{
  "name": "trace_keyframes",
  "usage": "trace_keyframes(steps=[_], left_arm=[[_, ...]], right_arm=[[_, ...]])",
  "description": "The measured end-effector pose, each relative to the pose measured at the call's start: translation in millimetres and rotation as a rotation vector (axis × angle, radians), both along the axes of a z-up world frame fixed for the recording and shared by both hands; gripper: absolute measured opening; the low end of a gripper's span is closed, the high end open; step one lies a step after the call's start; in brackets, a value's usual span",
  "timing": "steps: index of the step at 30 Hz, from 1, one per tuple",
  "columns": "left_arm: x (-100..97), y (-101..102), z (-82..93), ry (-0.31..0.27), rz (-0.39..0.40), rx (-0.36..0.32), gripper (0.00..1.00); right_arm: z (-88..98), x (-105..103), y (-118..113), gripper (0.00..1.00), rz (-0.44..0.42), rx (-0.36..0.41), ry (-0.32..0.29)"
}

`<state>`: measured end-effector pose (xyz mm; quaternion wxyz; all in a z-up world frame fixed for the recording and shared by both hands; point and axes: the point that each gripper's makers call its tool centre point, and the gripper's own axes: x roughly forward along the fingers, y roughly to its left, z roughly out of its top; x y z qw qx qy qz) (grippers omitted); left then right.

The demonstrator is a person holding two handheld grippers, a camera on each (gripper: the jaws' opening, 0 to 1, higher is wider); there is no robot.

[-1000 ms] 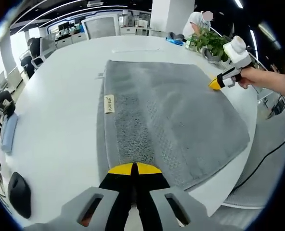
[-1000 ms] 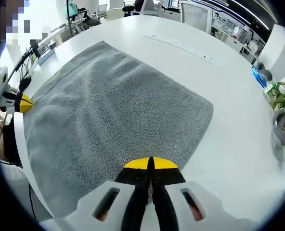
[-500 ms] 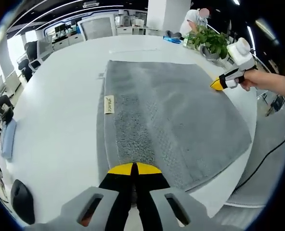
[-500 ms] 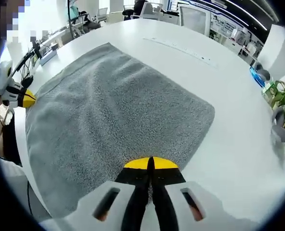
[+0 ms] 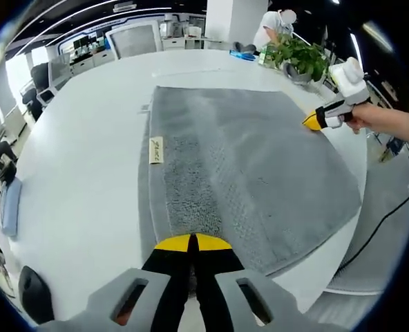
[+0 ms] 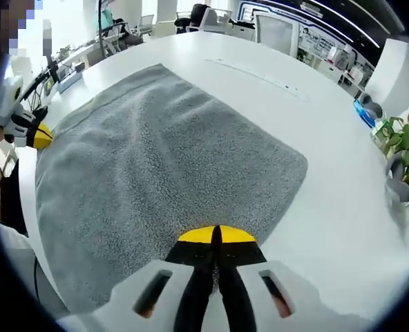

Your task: Fold the towel on the table until its edges align and the towel forms a compact rectangular stack.

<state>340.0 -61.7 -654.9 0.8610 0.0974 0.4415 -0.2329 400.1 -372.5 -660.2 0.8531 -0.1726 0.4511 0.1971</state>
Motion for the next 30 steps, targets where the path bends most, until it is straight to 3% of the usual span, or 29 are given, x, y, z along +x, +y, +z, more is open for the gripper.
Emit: trace_keyframes(steps=[11,21,30], left_arm=[[7.2,-2.0,0.7,-0.012,-0.015,0.022,0.01],[13.5,-2.4,0.1,0.028,-0.027,0.003,0.01],[15.4,-4.1,-0.5,0.008,-0.035,0.023,0.01]], right_arm=[[0.2,-9.1,-2.5,0.00,-0.018,0.013,-0.009],[-0.3,-18.2,-4.2,0.00,-0.043,0.018,-0.008],[0.6,-24.7,-5.2,0.00,-0.067,0.030,-0.005]])
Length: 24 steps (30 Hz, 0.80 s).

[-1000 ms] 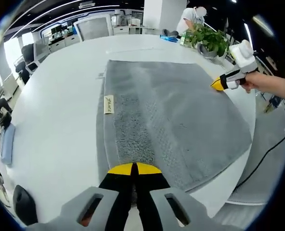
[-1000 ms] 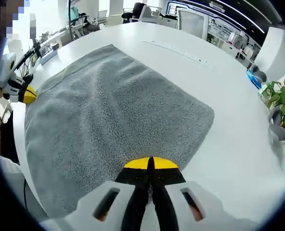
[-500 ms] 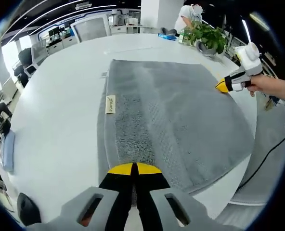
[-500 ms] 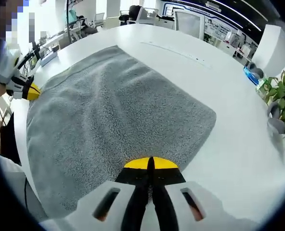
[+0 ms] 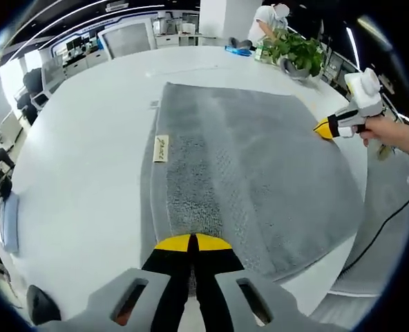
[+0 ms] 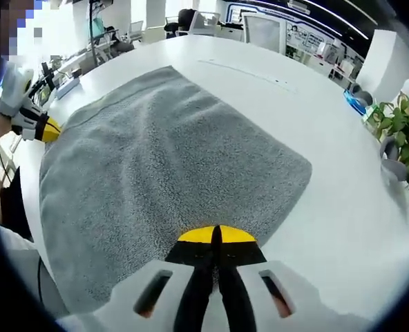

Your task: Fold the towel on the table until its edges align and the towel forms a compact rectangular stack.

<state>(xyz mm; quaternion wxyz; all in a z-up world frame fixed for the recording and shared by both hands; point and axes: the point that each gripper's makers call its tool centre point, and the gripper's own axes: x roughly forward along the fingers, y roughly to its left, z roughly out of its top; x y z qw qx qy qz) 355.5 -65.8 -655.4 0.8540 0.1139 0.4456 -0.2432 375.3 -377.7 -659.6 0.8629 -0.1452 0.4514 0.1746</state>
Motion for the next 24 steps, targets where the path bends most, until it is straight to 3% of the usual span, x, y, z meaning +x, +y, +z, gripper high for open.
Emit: trace_keyframes(steps=[24], left_arm=[[10.3,-3.2,0.3,-0.011,-0.028,0.031,0.01]], right_arm=[[-0.4,-13.6,-0.9,0.00,-0.014,-0.001,0.019]])
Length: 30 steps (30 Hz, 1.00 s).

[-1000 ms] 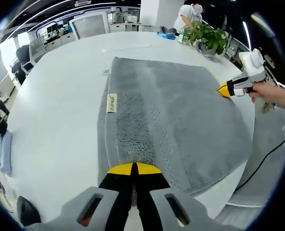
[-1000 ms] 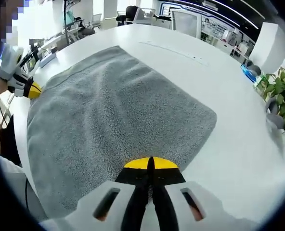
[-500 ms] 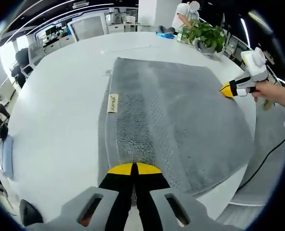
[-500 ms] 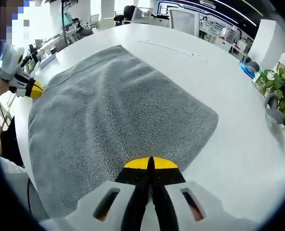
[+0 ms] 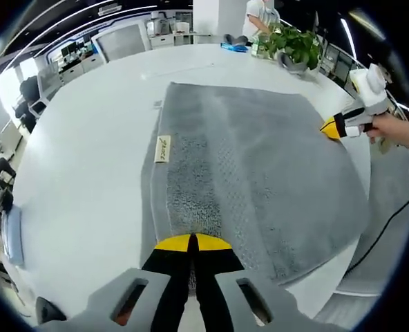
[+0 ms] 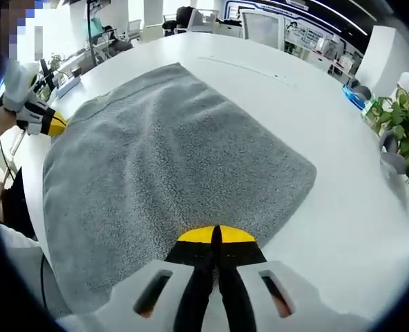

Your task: Fold the towel on the table until its edges align and the towel forms a compact rectangular stack.

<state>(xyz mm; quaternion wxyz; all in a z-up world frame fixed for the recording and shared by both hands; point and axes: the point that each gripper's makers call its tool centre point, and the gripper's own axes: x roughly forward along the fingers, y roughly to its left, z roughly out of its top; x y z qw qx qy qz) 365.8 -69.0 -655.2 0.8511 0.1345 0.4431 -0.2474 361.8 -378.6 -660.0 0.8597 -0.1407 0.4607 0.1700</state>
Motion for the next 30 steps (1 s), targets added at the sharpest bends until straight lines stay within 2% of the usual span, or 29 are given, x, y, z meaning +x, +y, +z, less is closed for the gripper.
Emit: trace_keyframes(steps=[14,30], left_arm=[[15.6,-3.9,-0.4,-0.005,-0.019,0.021,0.01],[21.4,-5.0,-0.3,-0.018,-0.012,0.014,0.01]], right_arm=[[-0.3,-4.8,-0.5,0.00,-0.042,0.012,0.008],[-0.2,-11.7,0.2,0.00,-0.065,0.022,0.003]])
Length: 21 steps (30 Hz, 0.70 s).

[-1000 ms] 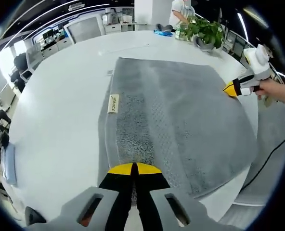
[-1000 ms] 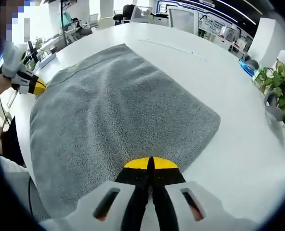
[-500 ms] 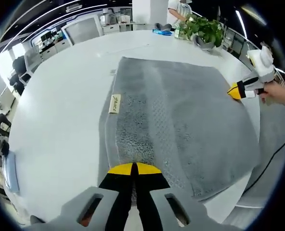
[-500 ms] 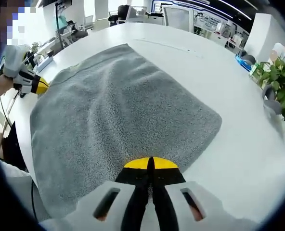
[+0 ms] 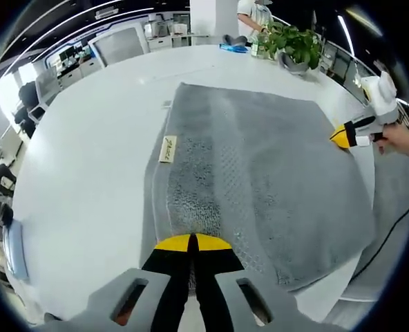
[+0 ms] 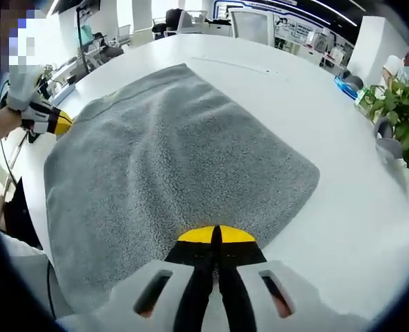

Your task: Fold the towel on the table until its edges align and the towel forms a compact rectangular stack.

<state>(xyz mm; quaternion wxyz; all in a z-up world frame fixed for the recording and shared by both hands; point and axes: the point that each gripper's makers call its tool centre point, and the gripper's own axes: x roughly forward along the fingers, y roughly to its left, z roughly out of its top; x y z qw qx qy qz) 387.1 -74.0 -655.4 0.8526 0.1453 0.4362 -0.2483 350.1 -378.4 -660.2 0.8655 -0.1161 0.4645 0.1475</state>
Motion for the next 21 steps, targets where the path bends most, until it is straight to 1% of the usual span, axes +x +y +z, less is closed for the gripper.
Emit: trace_keyframes(steps=[13,21], left_arm=[[4.9,-1.5,-0.2,0.002,-0.008,0.004,0.01],[6.2,-2.7,0.4,0.002,-0.018,0.012,0.01]], right_arm=[[0.2,-6.4,1.2,0.00,-0.019,0.013,0.003],[0.1,-7.8,1.4,0.00,-0.017,0.015,0.002]])
